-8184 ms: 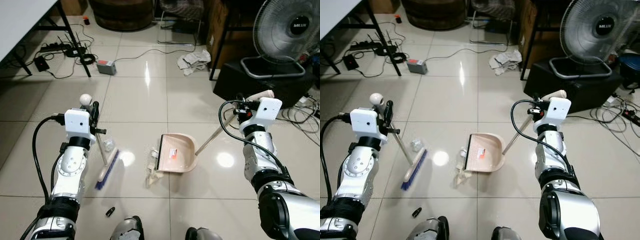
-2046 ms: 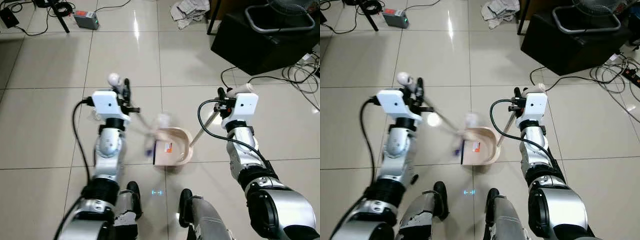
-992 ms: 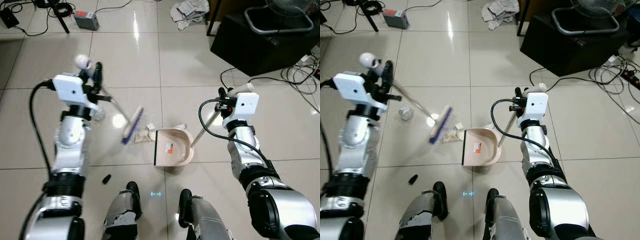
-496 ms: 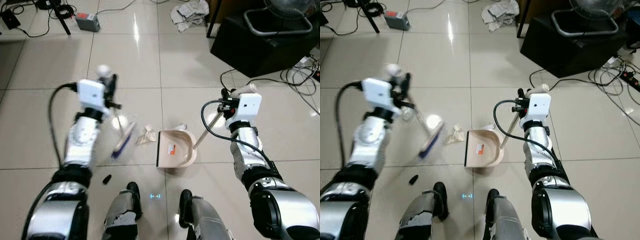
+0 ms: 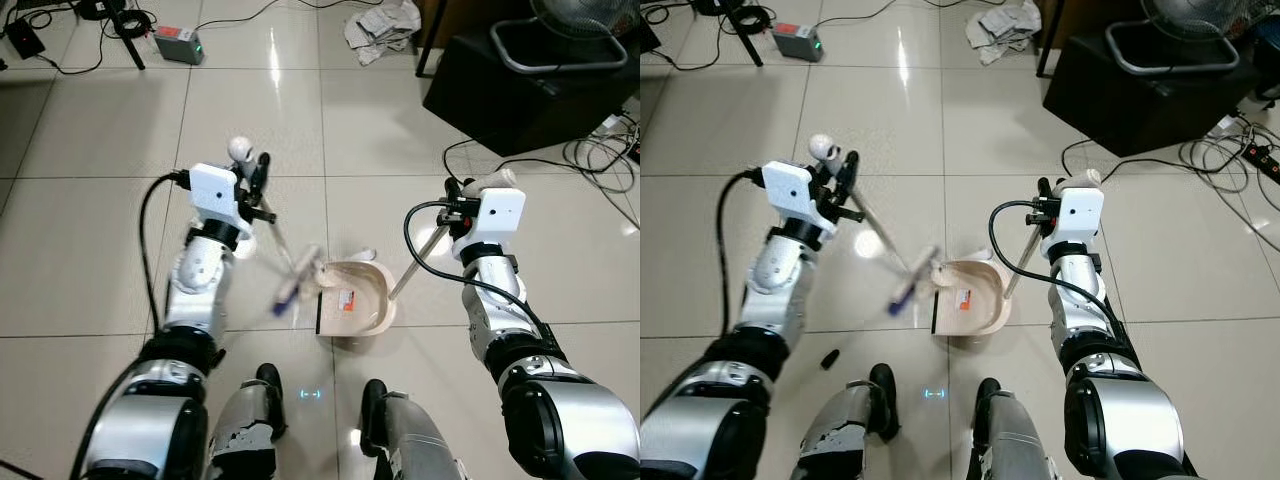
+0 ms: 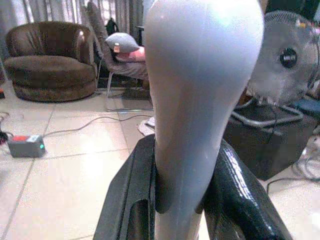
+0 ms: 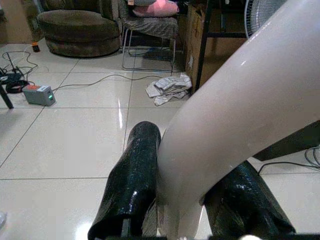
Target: Sweep floor
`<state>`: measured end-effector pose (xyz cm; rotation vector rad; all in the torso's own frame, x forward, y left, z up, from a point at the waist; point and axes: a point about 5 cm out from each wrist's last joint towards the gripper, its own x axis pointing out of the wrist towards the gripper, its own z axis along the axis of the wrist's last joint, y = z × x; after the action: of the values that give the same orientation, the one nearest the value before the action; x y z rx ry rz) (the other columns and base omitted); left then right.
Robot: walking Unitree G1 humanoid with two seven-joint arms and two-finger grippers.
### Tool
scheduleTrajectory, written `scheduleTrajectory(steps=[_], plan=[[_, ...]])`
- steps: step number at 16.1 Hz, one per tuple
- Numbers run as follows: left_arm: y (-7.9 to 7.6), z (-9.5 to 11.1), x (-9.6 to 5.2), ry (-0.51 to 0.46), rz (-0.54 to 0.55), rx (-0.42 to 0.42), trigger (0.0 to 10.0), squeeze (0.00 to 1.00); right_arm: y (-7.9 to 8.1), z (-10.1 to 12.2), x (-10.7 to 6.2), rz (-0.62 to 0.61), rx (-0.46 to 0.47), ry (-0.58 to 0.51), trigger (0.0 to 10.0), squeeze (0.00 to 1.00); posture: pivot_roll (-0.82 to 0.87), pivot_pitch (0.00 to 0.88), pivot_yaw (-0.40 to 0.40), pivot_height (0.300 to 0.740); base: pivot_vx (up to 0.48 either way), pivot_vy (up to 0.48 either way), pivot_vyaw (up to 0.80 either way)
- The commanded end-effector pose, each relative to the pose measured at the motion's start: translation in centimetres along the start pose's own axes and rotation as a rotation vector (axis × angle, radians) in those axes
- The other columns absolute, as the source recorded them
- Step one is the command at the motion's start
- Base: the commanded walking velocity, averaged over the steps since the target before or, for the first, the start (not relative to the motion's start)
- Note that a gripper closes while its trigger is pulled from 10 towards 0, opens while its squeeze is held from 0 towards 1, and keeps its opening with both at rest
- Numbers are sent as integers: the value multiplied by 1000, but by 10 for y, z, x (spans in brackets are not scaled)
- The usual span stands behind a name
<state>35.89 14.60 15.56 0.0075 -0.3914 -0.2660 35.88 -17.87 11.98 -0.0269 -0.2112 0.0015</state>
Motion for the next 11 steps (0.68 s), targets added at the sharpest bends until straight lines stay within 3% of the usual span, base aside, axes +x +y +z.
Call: scheduleTrajectory(steps=[1,8,11], plan=[[-3,1,2,-11,2,-42,10000,0,0,-10,-7,14,-25,43,10000,0,54,295,-36,740,0,0,0],[-12,11,9,-72,45,-130,10000,0,1,-11,-7,13,-23,50,10000,0,59,290,-35,740,0,0,0],[-2,10,3,-62,31,-59,10000,0,1,-10,-7,11,-23,51,10000,0,57,291,-34,740,0,0,0]])
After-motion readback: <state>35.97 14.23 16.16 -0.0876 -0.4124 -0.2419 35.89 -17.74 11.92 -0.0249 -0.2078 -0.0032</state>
